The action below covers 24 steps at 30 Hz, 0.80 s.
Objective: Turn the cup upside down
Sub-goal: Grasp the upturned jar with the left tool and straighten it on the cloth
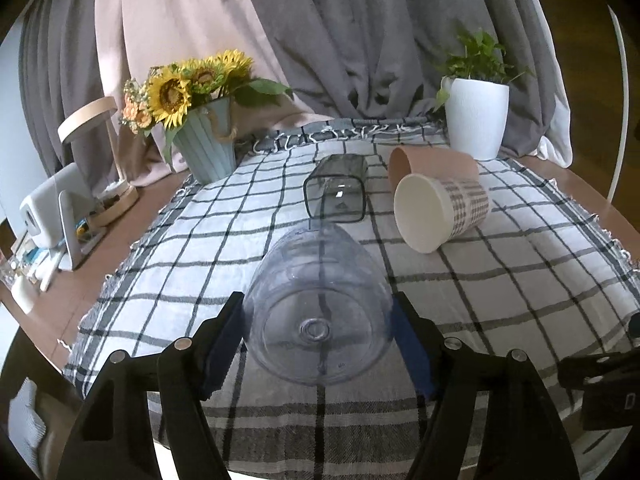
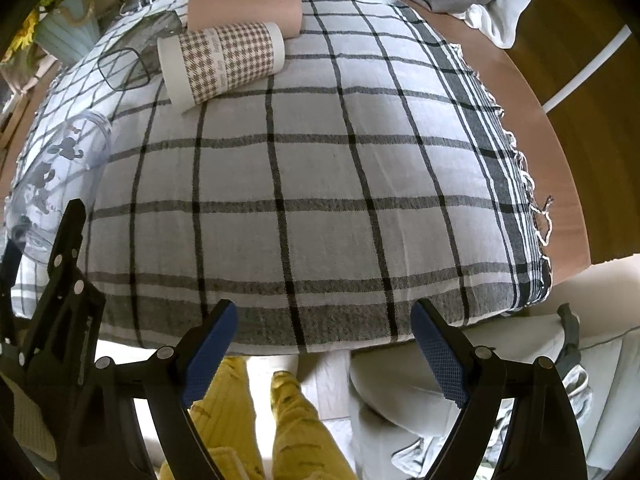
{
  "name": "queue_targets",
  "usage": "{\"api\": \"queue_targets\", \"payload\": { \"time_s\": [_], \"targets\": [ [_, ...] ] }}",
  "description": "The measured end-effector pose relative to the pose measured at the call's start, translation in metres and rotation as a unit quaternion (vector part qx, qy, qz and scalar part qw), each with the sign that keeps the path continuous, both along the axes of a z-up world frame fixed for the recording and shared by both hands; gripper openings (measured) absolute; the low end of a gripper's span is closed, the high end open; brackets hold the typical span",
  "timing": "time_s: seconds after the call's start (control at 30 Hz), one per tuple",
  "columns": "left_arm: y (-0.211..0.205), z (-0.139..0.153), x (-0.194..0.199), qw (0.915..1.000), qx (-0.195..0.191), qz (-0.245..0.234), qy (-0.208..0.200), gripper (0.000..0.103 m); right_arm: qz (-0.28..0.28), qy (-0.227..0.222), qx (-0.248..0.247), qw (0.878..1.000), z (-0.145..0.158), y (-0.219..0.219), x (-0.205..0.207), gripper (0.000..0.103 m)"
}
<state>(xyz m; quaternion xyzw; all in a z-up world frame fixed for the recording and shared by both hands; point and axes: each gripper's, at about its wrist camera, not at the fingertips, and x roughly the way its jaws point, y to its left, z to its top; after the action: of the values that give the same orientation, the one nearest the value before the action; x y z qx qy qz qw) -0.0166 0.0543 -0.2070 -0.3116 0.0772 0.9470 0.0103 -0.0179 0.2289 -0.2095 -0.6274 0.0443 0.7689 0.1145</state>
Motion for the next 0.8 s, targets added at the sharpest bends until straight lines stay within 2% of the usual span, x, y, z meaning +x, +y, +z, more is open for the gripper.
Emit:
{"api": "queue_targets", "payload": {
  "time_s": [0.3,0.8],
  "targets": [
    [-0.007,0.024,-0.019,0.9998,0.016,0.003,-0.009,0.071,-0.010,0.028,-0.018,0.999,0.020,-0.001,-0.009,0.088],
    [-0.020,0.039,-0.070,0.9976,0.053,0.003,-0.044,0.071,-0.034,0.056,-0.047,0.997,0.034,0.005,-0.038,0.088]
  ]
}}
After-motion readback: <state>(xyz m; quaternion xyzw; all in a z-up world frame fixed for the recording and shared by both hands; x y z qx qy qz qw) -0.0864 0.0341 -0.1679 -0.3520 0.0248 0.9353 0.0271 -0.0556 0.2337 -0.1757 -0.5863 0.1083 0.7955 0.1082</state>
